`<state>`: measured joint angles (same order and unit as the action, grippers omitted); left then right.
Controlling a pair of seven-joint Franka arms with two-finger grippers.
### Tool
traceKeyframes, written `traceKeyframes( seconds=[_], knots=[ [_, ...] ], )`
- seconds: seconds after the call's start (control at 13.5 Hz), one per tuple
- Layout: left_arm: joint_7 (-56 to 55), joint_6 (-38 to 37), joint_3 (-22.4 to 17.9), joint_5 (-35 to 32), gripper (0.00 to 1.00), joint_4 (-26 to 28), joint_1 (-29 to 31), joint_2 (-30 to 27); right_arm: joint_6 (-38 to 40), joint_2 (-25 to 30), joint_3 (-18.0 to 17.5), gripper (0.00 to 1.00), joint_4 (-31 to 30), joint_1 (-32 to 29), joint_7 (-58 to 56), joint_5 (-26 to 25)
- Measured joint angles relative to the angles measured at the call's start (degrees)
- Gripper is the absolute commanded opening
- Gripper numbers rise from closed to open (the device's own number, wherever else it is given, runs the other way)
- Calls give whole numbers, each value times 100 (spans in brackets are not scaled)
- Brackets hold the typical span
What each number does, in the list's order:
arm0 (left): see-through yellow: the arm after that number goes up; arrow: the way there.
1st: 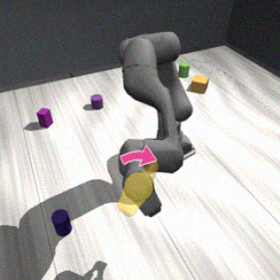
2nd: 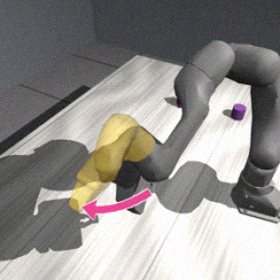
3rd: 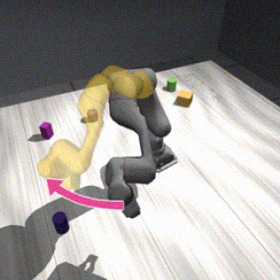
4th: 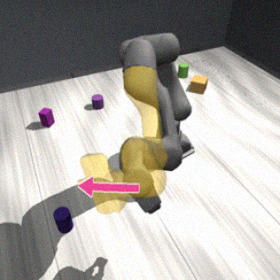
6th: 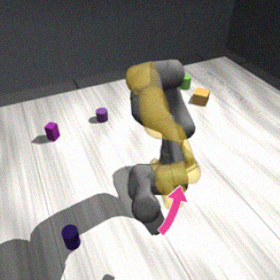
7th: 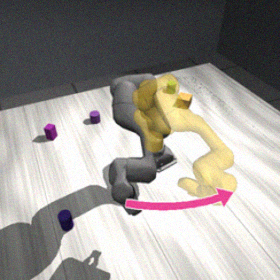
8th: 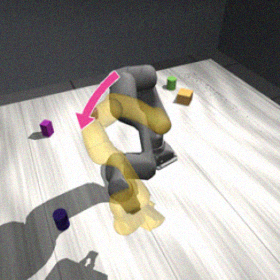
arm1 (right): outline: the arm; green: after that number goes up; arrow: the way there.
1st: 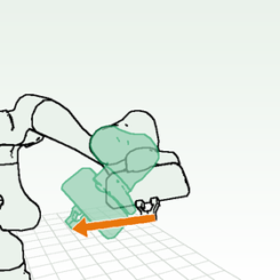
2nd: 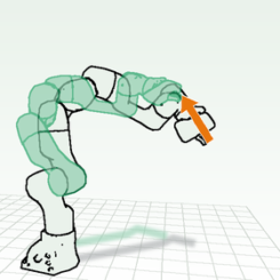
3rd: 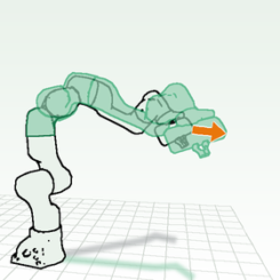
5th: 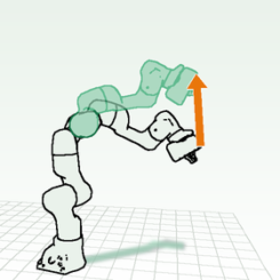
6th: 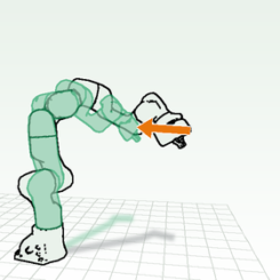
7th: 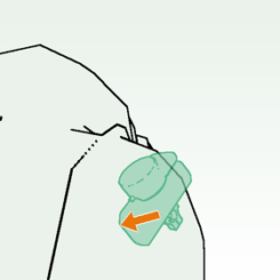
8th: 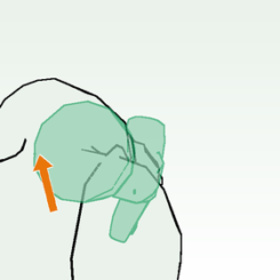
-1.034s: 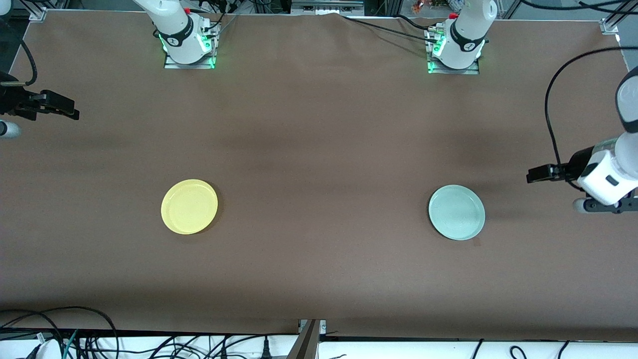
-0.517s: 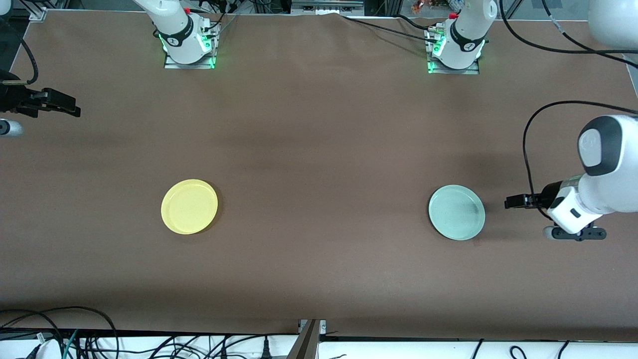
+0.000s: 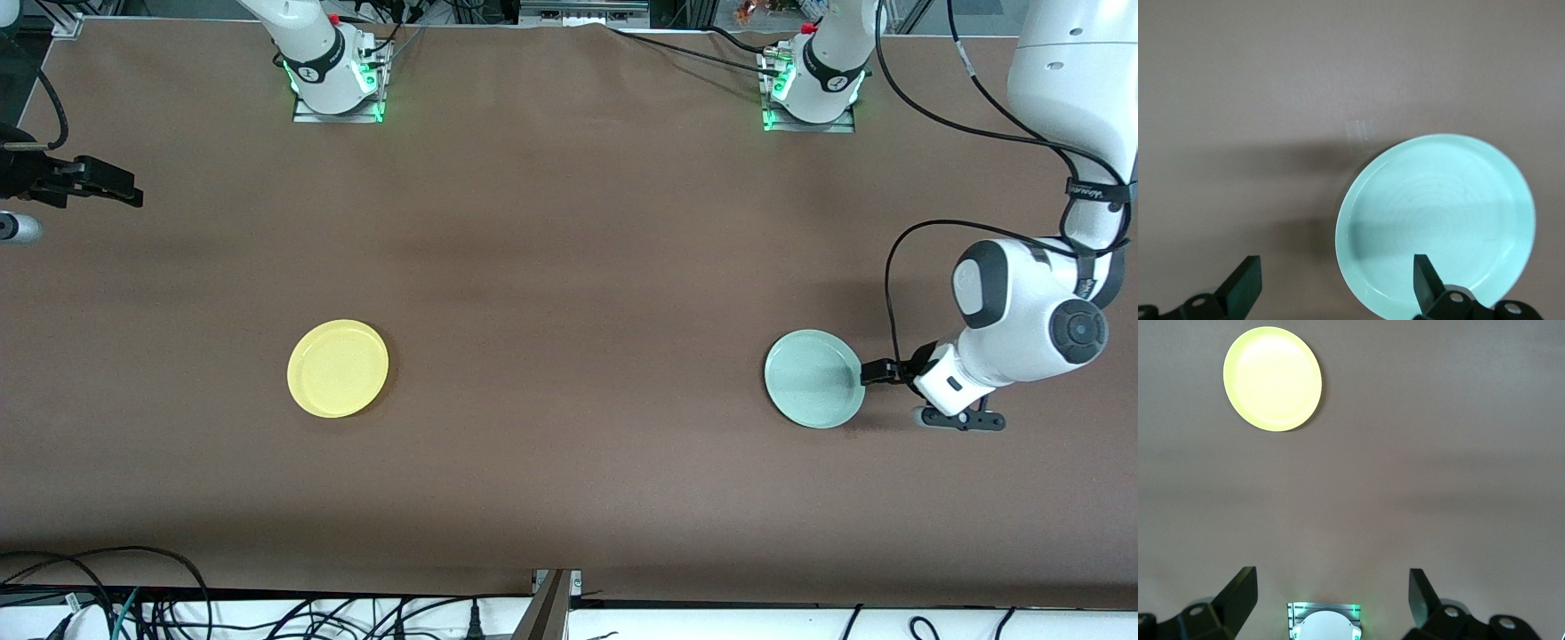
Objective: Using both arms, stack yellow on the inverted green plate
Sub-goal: 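Reach the left gripper toward the rim of the green plate, then grasp the green plate rim with the left gripper and drag it inward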
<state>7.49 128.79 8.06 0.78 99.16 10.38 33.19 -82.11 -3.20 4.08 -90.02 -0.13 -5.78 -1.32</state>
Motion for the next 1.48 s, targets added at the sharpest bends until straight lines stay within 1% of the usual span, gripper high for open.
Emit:
traceKeyframes(
  seconds=[0.22, 0.37, 0.67, 0.89, 0.96, 1.11, 1.33, 1.4, 1.48],
  knots=[
    [124, 397, -5, 0, 100, 369, 6, 42, 2, 0, 0, 100, 1, 0, 0, -1],
    [191, 461, -9, 33, 100, 488, 11, 50, 2, 0, 4, 100, 1, -1, 0, -8],
    [708, 751, -57, 737, 100, 711, 13, 108, 2, 0, 42, 100, 1, -7, 0, -10],
    [770, 796, -72, 854, 100, 742, 30, 147, 1, 0, 42, 100, 1, -3, 0, -11],
    [770, 801, -74, 855, 98, 742, 37, 154, 0, 0, 42, 100, 1, -3, 0, -11],
    [771, 811, -75, 855, 82, 742, 69, 170, -1, 0, 42, 100, 1, -3, 0, -11],
    [772, 814, -75, 876, 74, 742, 100, 184, -1, 0, 41, 100, 1, -2, 0, -12],
    [772, 814, -75, 938, 73, 742, 103, 190, -1, 0, 41, 100, 1, -2, 0, -12],
    [774, 814, -75, 993, 70, 743, 104, 199, -1, 0, 41, 100, 1, -2, 0, -12]
  ],
)
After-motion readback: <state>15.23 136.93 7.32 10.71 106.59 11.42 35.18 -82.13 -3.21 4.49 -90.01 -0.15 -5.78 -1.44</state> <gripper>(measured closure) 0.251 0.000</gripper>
